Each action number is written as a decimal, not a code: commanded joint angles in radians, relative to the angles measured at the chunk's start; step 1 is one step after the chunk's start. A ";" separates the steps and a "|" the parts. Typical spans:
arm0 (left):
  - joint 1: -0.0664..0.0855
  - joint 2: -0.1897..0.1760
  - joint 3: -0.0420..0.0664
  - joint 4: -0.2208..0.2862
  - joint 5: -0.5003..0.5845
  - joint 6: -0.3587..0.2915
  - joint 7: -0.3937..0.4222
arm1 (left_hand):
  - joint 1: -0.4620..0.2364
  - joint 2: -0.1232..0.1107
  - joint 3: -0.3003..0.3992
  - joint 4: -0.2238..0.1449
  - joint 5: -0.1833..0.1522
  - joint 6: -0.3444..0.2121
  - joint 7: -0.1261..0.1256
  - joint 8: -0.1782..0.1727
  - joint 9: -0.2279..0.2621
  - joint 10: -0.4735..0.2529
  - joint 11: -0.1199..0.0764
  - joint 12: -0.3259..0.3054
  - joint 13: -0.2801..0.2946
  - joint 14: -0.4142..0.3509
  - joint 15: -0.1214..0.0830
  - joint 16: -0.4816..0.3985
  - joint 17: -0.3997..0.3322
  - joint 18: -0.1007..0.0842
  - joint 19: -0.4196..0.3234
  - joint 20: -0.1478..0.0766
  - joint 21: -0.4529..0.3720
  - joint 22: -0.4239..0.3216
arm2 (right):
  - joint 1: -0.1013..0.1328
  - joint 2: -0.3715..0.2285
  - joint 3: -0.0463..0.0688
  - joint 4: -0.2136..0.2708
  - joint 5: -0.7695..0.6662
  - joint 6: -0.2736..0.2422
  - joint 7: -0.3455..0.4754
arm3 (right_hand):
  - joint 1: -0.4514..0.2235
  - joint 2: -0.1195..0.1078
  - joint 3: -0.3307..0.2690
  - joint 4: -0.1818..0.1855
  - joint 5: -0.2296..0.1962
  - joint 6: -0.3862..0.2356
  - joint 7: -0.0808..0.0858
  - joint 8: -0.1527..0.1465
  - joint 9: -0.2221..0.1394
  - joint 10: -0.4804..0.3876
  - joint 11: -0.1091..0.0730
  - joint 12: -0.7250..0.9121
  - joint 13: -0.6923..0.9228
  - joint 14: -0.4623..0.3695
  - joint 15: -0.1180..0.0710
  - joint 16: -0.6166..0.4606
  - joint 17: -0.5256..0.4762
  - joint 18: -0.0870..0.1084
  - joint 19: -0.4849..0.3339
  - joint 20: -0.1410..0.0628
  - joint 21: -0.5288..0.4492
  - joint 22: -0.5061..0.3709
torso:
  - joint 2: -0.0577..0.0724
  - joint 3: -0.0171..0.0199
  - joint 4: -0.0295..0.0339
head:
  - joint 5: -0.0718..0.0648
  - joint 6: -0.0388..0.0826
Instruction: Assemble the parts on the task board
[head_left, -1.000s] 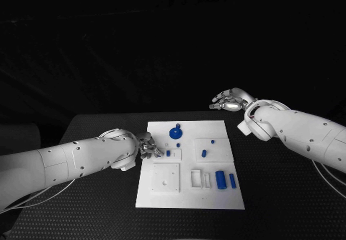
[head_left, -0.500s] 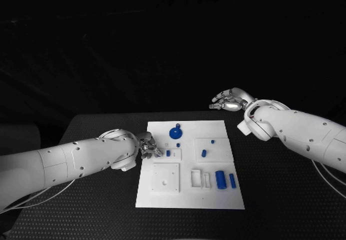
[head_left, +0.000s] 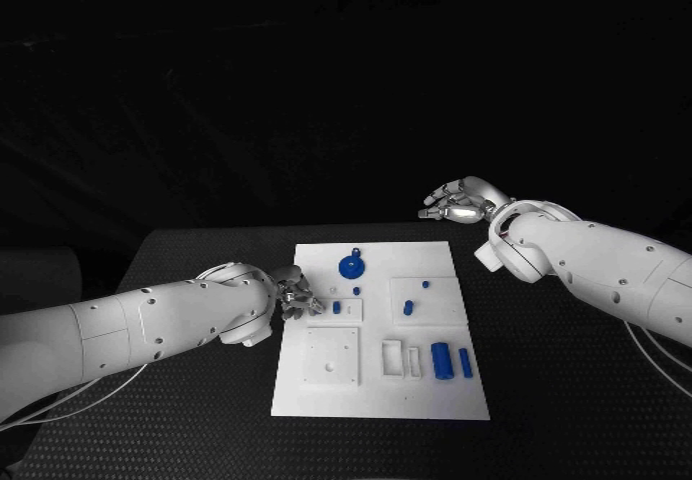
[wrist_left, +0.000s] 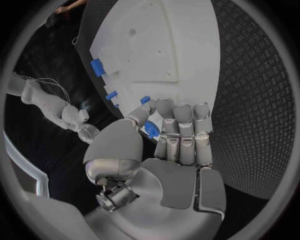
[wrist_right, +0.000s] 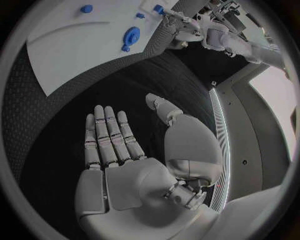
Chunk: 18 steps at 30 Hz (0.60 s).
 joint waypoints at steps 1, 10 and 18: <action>-0.002 -0.002 0.003 0.017 0.042 0.009 0.000 | 0.007 0.016 0.039 -0.047 0.013 0.010 -0.004 0.005 0.002 0.011 0.000 -0.001 -0.002 0.017 -0.007 0.007 0.002 -0.009 0.007 -0.083 0.007 0.020 | 0.000 0.001 0.000 0.000 -0.007 0.014 0.004 | 0.009 0.000 -0.002 0.004 0.004 -0.004 0.056 0.004 -0.002 0.005 0.000 -0.005 0.001 0.005 0.005 -0.004 -0.001 -0.019 0.002 -0.003 -0.004 0.001 | 0.000 -0.0008 -0.0002 | -0.001 0.000; 0.005 -0.010 0.008 0.026 0.038 0.016 -0.016 | 0.009 0.015 0.042 -0.058 0.020 0.014 -0.006 0.005 0.003 0.014 -0.001 -0.002 -0.002 0.019 -0.007 0.007 0.002 -0.008 0.008 -0.084 0.008 0.020 | 0.000 0.000 0.000 -0.002 -0.008 0.015 0.003 | 0.009 0.000 -0.003 0.004 0.004 -0.004 0.056 0.004 -0.002 0.005 0.000 -0.006 0.001 0.005 0.005 -0.004 -0.001 -0.019 0.002 -0.003 -0.005 0.001 | 0.000 -0.0012 0.0005 | -0.003 0.001; 0.015 -0.012 0.019 0.033 0.038 0.028 -0.021 | 0.009 0.015 0.043 -0.061 0.024 0.015 -0.006 0.004 0.003 0.014 -0.002 -0.002 -0.003 0.019 -0.007 0.007 0.002 -0.008 0.009 -0.083 0.008 0.020 | -0.001 0.001 0.000 -0.003 -0.008 0.017 0.002 | 0.009 0.000 -0.003 0.004 0.004 -0.005 0.056 0.004 -0.002 0.005 0.000 -0.006 0.001 0.005 0.005 -0.004 -0.001 -0.019 0.002 -0.003 -0.005 0.002 | 0.000 -0.0012 0.0007 | -0.002 0.002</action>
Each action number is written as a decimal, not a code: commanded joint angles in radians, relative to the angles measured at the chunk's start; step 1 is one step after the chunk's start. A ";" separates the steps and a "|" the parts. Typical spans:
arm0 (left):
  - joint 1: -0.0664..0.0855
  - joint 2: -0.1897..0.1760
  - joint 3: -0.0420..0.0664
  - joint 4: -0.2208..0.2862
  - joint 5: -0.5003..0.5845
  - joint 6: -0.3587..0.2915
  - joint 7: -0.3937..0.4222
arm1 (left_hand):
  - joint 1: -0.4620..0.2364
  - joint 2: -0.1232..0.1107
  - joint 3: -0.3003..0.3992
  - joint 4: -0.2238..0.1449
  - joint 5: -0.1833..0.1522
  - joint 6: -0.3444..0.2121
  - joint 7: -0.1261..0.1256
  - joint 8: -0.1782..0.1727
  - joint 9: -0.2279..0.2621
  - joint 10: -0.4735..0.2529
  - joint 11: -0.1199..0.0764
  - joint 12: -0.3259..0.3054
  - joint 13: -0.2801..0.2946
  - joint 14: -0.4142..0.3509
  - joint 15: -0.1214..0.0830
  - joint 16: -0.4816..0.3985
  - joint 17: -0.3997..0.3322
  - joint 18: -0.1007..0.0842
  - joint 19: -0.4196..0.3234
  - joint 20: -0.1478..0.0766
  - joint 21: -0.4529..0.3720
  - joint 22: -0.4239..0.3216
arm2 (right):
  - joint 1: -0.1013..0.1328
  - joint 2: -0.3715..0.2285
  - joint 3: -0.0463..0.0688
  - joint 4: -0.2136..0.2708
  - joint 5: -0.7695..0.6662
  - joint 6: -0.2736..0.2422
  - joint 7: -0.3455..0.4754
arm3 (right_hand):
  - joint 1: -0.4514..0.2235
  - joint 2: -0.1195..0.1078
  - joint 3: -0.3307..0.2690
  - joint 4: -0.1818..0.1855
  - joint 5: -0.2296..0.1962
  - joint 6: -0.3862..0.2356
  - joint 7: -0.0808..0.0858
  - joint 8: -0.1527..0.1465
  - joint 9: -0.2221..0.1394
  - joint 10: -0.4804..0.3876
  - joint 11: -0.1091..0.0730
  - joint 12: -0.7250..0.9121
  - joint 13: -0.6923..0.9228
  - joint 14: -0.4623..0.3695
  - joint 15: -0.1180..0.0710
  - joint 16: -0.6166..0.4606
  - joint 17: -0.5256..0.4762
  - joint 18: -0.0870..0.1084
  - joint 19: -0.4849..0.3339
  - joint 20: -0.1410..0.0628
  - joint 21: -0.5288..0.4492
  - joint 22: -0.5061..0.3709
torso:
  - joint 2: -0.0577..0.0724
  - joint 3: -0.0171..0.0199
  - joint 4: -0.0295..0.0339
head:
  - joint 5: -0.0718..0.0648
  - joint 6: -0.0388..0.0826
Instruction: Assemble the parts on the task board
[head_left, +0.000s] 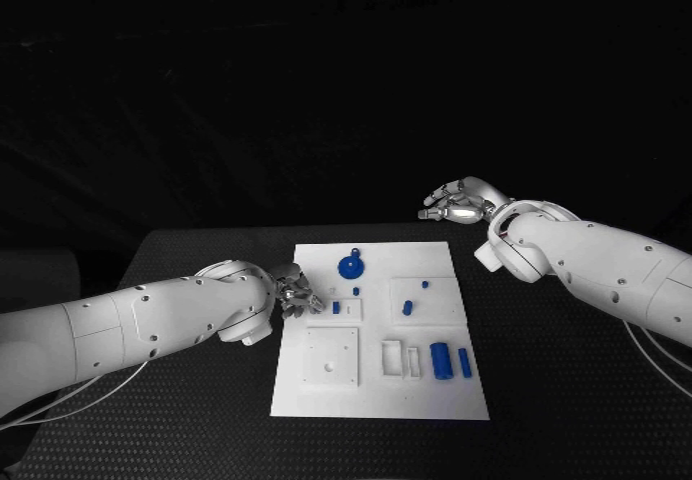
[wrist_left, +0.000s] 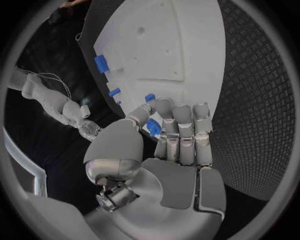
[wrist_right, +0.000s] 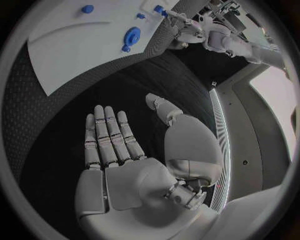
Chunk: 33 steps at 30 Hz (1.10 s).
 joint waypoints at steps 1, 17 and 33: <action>0.006 -0.001 0.002 0.005 0.011 0.021 0.004 | 0.002 0.009 0.048 -0.055 0.003 0.013 -0.004 0.004 0.001 0.007 -0.001 -0.002 -0.002 0.003 0.000 0.003 0.001 -0.009 0.008 -0.083 0.001 0.019 | 0.000 0.001 0.000 0.000 -0.007 0.014 0.003 | 0.009 0.000 -0.003 0.004 0.004 -0.005 0.056 0.004 -0.001 0.005 0.000 -0.006 0.001 0.005 0.005 -0.004 -0.001 -0.019 0.002 -0.003 -0.005 0.001 | -0.001 0.0003 -0.0001 | 0.002 0.000; 0.092 0.031 0.009 -0.093 0.077 0.395 -0.058 | 0.010 0.027 0.058 -0.068 -0.057 0.001 0.005 -0.013 0.002 -0.011 0.007 -0.021 -0.008 -0.017 0.012 -0.015 -0.006 -0.011 -0.015 -0.074 -0.008 0.019 | -0.002 0.007 0.000 -0.004 -0.004 0.015 0.003 | 0.009 0.000 -0.003 0.003 0.004 -0.005 0.056 0.004 -0.001 0.006 0.000 -0.008 0.001 0.005 0.005 -0.005 -0.002 -0.019 0.001 -0.003 -0.006 0.002 | 0.000 0.0005 -0.0018 | 0.008 0.003; 0.123 0.121 0.010 -0.231 0.097 0.533 -0.099 | 0.022 0.032 0.057 -0.072 -0.052 0.000 0.006 -0.021 0.020 -0.019 0.008 -0.022 -0.006 -0.025 0.017 -0.014 -0.005 -0.011 -0.027 -0.069 -0.008 0.021 | -0.002 0.015 0.000 -0.006 -0.004 0.015 0.004 | 0.009 0.000 -0.003 0.003 0.004 -0.006 0.056 0.004 -0.002 0.006 0.001 -0.011 0.001 0.005 0.005 -0.005 -0.002 -0.019 0.001 -0.003 -0.008 0.003 | 0.000 0.0013 -0.0013 | 0.009 0.001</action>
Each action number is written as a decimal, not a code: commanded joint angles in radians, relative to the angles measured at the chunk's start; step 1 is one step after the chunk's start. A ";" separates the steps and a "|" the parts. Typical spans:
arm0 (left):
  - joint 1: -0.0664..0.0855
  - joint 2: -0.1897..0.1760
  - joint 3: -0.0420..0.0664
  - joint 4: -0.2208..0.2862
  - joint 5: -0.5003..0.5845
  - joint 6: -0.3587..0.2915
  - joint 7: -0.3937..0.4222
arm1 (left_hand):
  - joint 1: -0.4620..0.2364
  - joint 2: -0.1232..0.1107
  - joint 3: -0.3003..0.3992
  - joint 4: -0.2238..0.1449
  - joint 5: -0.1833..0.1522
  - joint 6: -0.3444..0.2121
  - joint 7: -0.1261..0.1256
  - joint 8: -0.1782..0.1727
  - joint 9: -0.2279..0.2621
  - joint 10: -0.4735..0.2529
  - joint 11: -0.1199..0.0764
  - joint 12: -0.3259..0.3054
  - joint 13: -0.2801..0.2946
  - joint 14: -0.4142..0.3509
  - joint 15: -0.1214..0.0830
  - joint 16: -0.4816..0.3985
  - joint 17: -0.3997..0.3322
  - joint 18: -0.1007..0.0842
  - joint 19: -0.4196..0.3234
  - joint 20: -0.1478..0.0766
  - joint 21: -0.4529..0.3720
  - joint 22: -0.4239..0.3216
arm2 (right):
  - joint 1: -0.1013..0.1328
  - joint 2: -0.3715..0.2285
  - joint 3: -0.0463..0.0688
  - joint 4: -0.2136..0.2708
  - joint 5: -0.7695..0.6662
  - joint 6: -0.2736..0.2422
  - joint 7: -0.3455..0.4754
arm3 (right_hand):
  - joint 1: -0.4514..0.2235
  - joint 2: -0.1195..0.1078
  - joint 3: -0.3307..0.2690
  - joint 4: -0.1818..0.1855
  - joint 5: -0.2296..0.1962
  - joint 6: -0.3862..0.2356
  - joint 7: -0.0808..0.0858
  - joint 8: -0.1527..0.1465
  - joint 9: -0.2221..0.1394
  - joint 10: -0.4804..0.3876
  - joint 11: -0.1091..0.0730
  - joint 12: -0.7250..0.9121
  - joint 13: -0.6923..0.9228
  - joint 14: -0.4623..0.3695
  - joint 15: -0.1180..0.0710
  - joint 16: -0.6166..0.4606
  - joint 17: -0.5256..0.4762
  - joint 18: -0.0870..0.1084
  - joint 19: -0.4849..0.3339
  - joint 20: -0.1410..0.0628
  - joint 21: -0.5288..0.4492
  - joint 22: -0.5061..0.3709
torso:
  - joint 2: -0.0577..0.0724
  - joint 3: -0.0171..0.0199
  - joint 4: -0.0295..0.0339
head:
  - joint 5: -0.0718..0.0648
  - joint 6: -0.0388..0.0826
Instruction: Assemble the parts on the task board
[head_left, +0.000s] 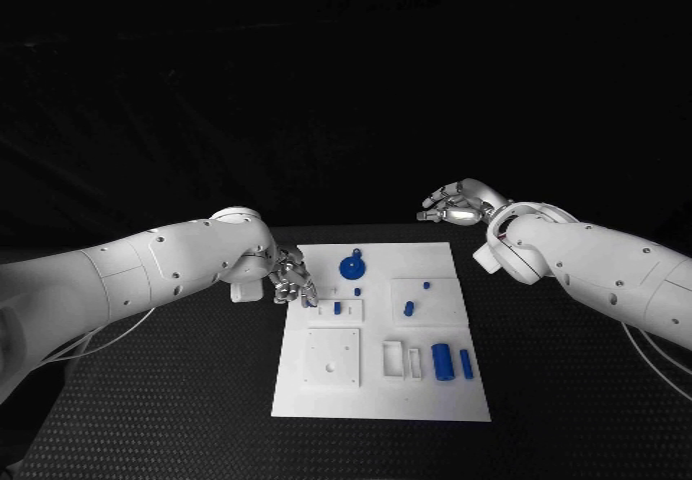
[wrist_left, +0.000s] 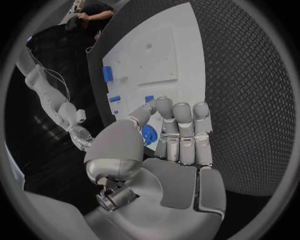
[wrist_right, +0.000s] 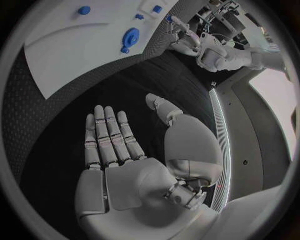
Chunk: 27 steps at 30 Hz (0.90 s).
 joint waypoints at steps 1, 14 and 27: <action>0.002 0.009 0.000 0.002 0.006 -0.003 -0.017 | 0.018 0.017 0.059 -0.063 0.007 0.002 0.003 -0.003 0.019 -0.006 0.003 -0.001 0.002 -0.005 0.001 -0.001 0.000 -0.011 -0.006 -0.077 -0.003 0.022 | 0.000 0.001 0.000 0.001 -0.004 0.011 0.005 | 0.009 0.000 -0.003 0.003 0.004 -0.006 0.056 0.004 -0.002 0.006 0.001 -0.007 0.001 0.005 0.005 -0.005 -0.002 -0.019 0.001 -0.003 -0.004 0.001 | 0.000 0.0008 0.0005 | 0.001 -0.001; -0.001 0.033 -0.010 0.002 -0.012 -0.034 -0.022 | 0.018 0.017 0.054 -0.062 0.025 0.007 0.000 -0.007 0.037 0.001 -0.001 0.006 0.007 0.004 -0.004 0.007 0.003 -0.007 0.004 -0.079 0.006 0.021 | 0.000 0.004 0.001 0.001 -0.004 0.011 0.005 | 0.009 0.000 -0.003 0.003 0.004 -0.006 0.056 0.004 -0.002 0.007 0.001 -0.009 0.001 0.005 0.005 -0.005 -0.002 -0.020 0.002 -0.003 -0.005 0.002 | 0.000 -0.0004 0.0014 | 0.000 -0.002; -0.005 0.069 -0.025 -0.034 -0.064 -0.007 -0.048 | 0.022 0.014 0.053 -0.064 0.042 0.012 -0.003 -0.010 0.050 0.007 -0.004 0.012 0.012 0.011 -0.008 0.014 0.005 -0.005 0.010 -0.081 0.013 0.022 | 0.000 0.007 0.001 -0.001 -0.004 0.011 0.006 | 0.009 0.000 -0.004 0.003 0.004 -0.006 0.056 0.004 -0.002 0.008 0.001 -0.010 0.001 0.005 0.005 -0.006 -0.002 -0.020 0.002 -0.003 -0.006 0.003 | 0.000 0.0003 0.0006 | -0.001 -0.005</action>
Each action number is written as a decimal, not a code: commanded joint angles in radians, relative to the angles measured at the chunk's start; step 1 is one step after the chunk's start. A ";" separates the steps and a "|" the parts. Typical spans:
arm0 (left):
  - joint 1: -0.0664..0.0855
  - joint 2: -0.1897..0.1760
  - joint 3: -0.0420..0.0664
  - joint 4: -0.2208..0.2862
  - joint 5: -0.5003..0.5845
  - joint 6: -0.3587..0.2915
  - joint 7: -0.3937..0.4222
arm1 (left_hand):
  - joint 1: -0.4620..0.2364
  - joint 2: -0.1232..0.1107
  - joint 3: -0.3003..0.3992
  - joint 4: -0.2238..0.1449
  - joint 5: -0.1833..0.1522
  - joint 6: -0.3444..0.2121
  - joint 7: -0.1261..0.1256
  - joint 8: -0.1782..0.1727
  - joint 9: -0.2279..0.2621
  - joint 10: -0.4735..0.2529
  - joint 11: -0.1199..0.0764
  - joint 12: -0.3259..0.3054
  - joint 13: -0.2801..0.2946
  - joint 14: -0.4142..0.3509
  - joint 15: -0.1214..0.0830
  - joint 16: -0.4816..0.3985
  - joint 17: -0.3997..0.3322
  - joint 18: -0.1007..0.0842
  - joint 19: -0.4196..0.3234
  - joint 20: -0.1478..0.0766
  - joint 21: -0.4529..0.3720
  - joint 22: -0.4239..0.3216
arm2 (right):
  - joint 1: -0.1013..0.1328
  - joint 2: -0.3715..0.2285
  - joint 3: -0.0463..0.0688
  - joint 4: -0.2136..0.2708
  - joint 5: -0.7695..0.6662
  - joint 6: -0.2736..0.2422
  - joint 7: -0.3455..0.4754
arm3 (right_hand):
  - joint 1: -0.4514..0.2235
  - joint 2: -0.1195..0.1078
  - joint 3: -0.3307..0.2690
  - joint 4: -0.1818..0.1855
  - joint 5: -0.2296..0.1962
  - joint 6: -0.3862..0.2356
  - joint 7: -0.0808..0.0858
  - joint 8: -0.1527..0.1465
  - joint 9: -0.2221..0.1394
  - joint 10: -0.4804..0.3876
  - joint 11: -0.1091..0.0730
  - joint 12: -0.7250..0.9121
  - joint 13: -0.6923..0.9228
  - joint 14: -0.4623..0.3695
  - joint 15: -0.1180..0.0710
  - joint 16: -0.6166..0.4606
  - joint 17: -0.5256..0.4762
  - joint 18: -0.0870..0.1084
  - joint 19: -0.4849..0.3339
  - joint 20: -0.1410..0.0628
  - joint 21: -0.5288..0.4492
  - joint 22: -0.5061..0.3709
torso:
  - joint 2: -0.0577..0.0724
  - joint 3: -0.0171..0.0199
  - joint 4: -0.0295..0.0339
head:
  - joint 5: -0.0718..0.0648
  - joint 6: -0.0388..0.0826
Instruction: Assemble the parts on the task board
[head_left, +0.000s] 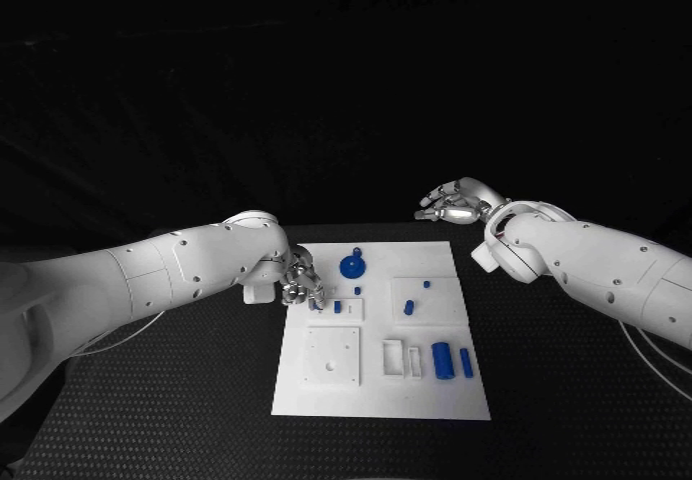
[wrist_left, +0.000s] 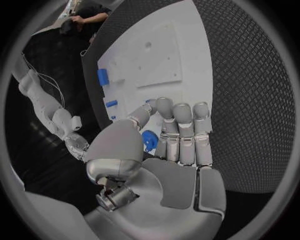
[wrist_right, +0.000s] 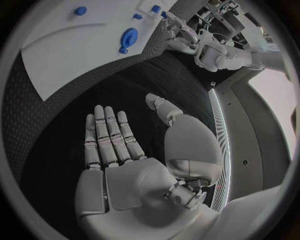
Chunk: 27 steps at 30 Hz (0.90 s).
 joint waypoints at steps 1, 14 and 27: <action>-0.001 0.009 -0.001 -0.011 -0.034 0.019 -0.013 | 0.022 0.014 0.054 -0.060 0.005 0.014 -0.006 0.001 0.014 0.006 -0.004 0.003 0.002 0.004 -0.004 0.007 0.002 -0.005 0.010 -0.081 0.005 0.022 | 0.000 0.001 0.000 0.000 -0.004 0.010 0.006 | 0.009 0.000 -0.004 0.003 0.004 -0.006 0.056 0.004 -0.001 0.008 0.001 -0.006 0.001 0.005 0.005 -0.006 -0.001 -0.020 0.002 -0.003 -0.006 0.002 | 0.000 0.0007 -0.0001 | -0.001 -0.001; -0.004 0.031 -0.002 -0.046 -0.041 0.044 -0.014 | 0.024 0.013 0.054 -0.060 0.009 0.015 -0.006 -0.001 0.019 0.007 -0.005 0.006 0.004 0.006 -0.005 0.010 0.003 -0.004 0.012 -0.082 0.008 0.022 | 0.000 0.005 0.000 -0.001 -0.004 0.011 0.006 | 0.009 0.001 -0.004 0.003 0.004 -0.006 0.056 0.004 -0.001 0.009 0.001 -0.008 0.001 0.005 0.005 -0.006 -0.002 -0.020 0.002 -0.003 -0.007 0.003 | 0.000 0.0000 0.0006 | -0.002 -0.005; -0.010 0.043 -0.006 -0.059 -0.039 0.062 -0.011 | 0.025 0.012 0.054 -0.060 0.011 0.016 -0.007 -0.002 0.023 0.007 -0.005 0.007 0.006 0.006 -0.005 0.012 0.004 -0.004 0.011 -0.082 0.009 0.022 | 0.000 0.007 0.000 -0.002 -0.004 0.012 0.006 | 0.009 0.001 -0.004 0.003 0.004 -0.006 0.056 0.004 -0.002 0.010 0.001 -0.010 0.001 0.005 0.005 -0.006 -0.002 -0.020 0.002 -0.003 -0.008 0.004 | 0.000 0.0003 0.0006 | -0.003 -0.007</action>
